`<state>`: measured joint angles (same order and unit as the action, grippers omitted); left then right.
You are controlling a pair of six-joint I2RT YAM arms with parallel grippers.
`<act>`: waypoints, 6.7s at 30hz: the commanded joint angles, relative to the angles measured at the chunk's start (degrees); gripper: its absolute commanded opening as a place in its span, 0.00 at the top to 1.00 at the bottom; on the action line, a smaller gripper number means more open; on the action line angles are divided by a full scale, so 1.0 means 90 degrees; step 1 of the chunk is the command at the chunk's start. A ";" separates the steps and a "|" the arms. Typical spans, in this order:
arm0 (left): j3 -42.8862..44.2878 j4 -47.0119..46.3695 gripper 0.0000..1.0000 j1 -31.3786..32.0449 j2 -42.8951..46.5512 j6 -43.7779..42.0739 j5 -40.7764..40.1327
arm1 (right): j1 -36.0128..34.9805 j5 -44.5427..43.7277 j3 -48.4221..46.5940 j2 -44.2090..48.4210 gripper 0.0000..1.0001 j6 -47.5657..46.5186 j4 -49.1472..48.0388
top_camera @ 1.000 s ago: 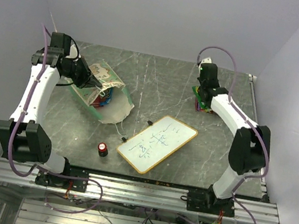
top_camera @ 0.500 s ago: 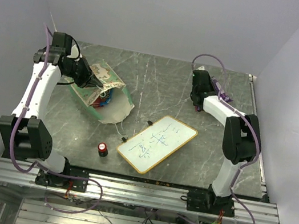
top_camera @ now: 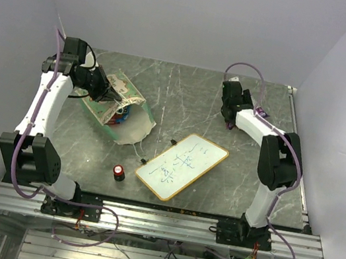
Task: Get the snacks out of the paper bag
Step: Place the snack at the center of the board, then take out the snack from the paper bag.
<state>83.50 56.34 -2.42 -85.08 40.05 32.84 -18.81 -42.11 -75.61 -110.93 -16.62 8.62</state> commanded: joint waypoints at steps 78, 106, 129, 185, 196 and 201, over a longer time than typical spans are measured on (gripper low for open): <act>0.0416 0.0507 0.93 0.0293 0.0839 -0.0337 -0.0102 | -0.3791 0.5171 -0.6334 -0.6485 0.42 0.0507 -0.6114; 0.0425 0.0036 0.93 -0.0348 0.0821 0.0053 -0.0045 | -0.3801 0.5178 -0.2240 -0.3379 1.00 0.0179 -0.6940; -0.0003 -0.0047 0.93 -0.0361 0.0959 0.0187 0.0383 | -0.3762 0.4718 -0.2157 -0.3565 0.33 0.0469 -0.6645; 0.1839 0.0521 0.93 -0.1044 0.0101 0.0138 0.0154 | -0.3733 0.5005 -0.4020 -0.3475 1.00 -0.0335 -0.6459; 0.1695 0.0059 0.93 -0.1146 0.0059 0.0459 0.0443 | -0.3788 0.5081 -0.2428 -0.2103 1.00 -0.0426 -0.6110; 0.1636 -0.0009 0.93 -0.1243 0.0048 0.0486 0.0531 | -0.3836 0.5160 -0.1393 -0.1212 1.00 -0.0465 -0.5846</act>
<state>98.52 58.46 -12.56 -84.66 43.42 34.92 -52.97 3.68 -92.73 -129.62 -20.40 -42.78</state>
